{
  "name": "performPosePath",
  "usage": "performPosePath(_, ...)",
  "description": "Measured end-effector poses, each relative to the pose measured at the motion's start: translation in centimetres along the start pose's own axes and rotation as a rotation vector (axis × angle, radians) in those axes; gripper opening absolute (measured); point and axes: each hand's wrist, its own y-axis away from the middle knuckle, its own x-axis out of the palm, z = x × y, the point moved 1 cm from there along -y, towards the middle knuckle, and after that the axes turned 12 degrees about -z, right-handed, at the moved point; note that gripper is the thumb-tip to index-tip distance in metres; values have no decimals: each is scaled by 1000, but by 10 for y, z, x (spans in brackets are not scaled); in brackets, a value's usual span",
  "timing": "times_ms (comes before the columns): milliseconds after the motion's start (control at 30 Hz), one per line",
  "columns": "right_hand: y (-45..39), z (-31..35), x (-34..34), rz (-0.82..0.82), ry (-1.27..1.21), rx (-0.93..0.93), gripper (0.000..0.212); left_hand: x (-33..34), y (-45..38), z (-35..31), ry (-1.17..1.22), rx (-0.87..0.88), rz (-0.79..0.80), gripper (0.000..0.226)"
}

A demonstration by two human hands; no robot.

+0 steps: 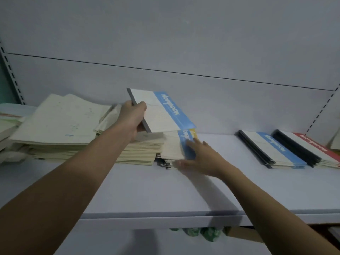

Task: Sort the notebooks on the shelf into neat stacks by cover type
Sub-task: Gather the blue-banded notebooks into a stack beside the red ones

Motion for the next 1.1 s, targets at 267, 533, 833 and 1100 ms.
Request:
performPosePath(267,16,-28,-28,54,122,-94,35,-16,-21,-4,16,53,-94,24)
performPosePath(533,21,-33,-30,-211,159,-60,20,-11,-16,-16,-35,87,-53,22)
performPosePath(833,12,-59,-63,-524,-280,104,30,1,-10,-24,-122,75,-24,36)
performPosePath(1100,25,-14,-56,-449,-159,-135,33,18,29,-1,-141,-192,247,30)
